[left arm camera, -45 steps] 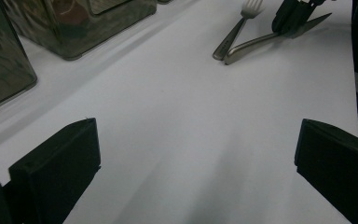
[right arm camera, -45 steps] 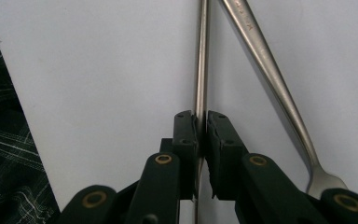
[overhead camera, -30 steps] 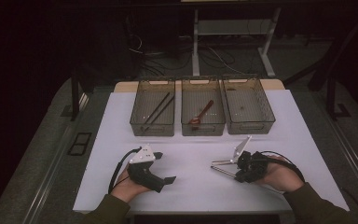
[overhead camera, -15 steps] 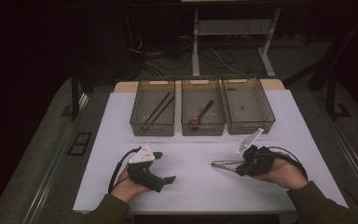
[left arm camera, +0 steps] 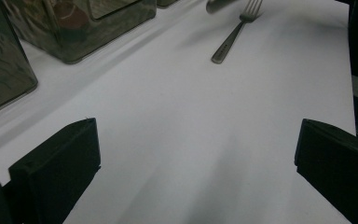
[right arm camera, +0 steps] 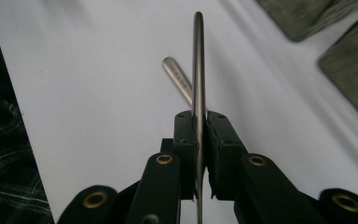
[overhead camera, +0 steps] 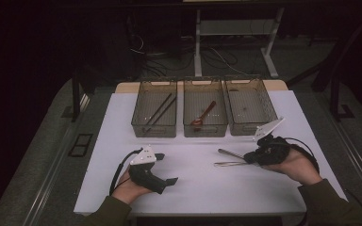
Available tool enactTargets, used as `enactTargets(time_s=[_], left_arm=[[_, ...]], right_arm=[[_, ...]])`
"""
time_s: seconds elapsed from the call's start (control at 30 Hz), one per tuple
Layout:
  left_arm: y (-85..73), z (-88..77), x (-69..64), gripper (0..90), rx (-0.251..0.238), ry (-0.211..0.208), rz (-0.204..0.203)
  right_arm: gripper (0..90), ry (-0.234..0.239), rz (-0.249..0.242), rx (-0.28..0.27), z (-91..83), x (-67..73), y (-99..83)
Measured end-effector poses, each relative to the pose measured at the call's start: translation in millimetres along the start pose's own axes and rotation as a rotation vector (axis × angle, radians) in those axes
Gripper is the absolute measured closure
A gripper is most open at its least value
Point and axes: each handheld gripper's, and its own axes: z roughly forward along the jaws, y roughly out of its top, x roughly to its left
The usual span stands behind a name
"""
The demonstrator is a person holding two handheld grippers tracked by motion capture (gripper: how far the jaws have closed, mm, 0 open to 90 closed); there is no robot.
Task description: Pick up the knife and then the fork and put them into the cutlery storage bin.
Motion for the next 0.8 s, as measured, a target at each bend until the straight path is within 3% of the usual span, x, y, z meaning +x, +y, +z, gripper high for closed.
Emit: enactTargets(time_s=[0.5, 0.8], left_arm=[[-0.5, -1.3, 1.0, 0.0, -0.011, 0.001, -0.005], [-0.5, -1.2, 0.3, 0.0, -0.013, -0.001, -0.011]], right_arm=[[82.2, -0.092, 0.095, -0.162, -52.0, -42.3, 14.7], [82.2, -0.162, 0.194, -0.193, -65.3, -79.3, 32.4]])
